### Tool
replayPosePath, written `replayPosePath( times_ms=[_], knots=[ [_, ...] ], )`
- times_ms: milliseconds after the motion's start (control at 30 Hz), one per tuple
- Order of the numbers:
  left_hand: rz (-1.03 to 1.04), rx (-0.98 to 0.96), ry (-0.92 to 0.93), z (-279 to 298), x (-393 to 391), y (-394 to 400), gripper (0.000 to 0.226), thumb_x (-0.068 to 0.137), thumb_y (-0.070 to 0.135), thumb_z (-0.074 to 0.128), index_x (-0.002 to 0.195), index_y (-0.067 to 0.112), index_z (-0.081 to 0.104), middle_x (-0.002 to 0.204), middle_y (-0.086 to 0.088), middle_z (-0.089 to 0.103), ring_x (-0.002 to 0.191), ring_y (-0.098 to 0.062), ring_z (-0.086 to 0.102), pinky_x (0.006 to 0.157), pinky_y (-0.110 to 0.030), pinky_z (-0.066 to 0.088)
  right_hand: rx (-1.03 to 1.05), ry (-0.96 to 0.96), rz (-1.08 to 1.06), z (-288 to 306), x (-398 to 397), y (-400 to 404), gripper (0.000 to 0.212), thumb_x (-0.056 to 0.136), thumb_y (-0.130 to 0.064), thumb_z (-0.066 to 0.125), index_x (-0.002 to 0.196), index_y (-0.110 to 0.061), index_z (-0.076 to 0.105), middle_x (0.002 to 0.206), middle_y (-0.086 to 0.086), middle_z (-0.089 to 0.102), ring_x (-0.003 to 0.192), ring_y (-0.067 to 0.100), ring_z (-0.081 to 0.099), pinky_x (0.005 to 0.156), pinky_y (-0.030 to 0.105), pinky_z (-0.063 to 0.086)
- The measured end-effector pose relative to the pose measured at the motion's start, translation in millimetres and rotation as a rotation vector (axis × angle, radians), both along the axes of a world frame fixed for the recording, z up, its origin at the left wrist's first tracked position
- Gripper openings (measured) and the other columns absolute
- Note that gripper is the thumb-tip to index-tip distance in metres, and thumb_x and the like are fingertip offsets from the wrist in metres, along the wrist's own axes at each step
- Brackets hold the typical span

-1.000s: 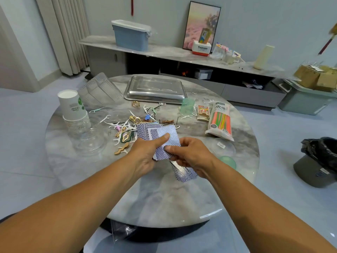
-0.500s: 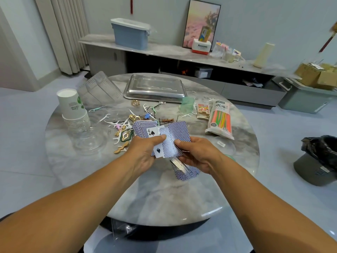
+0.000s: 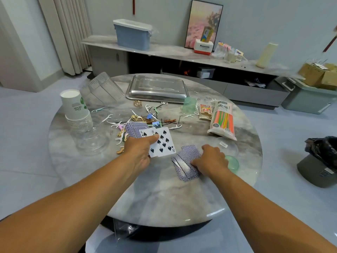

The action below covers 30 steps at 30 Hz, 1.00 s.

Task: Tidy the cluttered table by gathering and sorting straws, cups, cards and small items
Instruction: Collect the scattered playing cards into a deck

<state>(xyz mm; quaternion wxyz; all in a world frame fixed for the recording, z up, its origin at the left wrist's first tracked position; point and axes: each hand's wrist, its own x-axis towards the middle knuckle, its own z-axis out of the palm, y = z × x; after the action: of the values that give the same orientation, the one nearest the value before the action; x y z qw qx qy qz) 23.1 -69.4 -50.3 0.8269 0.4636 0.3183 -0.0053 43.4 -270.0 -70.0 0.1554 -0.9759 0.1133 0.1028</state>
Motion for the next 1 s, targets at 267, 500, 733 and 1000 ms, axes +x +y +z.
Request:
replayPosePath(
  times_ms=[267,500,733,1000],
  knots=[
    [-0.12,-0.04,-0.066,5.8,-6.3,-15.0,0.027,0.082,0.006,0.08,0.106,0.0,0.071,0.099,-0.019,0.077,0.087,-0.038,0.075,0.072,-0.059,0.061,1.147,0.06,0.071,29.1,-11.7,45.1,0.019,0.087,-0.023,0.08,0.096,-0.008,0.072,0.074,0.001,0.076,0.055,0.008,0.068,0.045,0.019,0.048],
    [-0.115,-0.077,-0.084,6.8,-6.0,-11.1,0.017,0.096,-0.006,0.053,0.11,-0.005,0.062,0.105,-0.024,0.072,0.093,-0.038,0.072,0.078,-0.053,0.06,1.134,0.041,-0.121,25.4,-3.9,37.5,0.026,0.084,-0.01,0.081,0.105,0.002,0.07,0.091,0.018,0.077,0.07,0.023,0.068,0.064,0.033,0.052],
    [-0.019,-0.023,-0.037,0.9,-2.2,-11.6,0.025,0.083,-0.009,0.074,0.105,-0.002,0.065,0.103,-0.021,0.074,0.087,-0.039,0.074,0.081,-0.064,0.058,1.166,0.166,-0.16,28.7,1.0,31.0,0.019,0.092,-0.012,0.073,0.111,-0.009,0.07,0.093,0.01,0.077,0.072,0.017,0.071,0.059,0.026,0.054],
    [0.03,0.012,0.016,-5.9,2.2,2.6,0.045,0.08,-0.007,0.078,0.123,-0.001,0.063,0.111,-0.015,0.073,0.092,-0.033,0.074,0.085,-0.056,0.059,1.149,0.016,-0.143,35.6,2.0,23.6,0.021,0.085,0.006,0.074,0.102,-0.004,0.065,0.085,0.015,0.077,0.064,0.022,0.075,0.049,0.027,0.056]
  ],
)
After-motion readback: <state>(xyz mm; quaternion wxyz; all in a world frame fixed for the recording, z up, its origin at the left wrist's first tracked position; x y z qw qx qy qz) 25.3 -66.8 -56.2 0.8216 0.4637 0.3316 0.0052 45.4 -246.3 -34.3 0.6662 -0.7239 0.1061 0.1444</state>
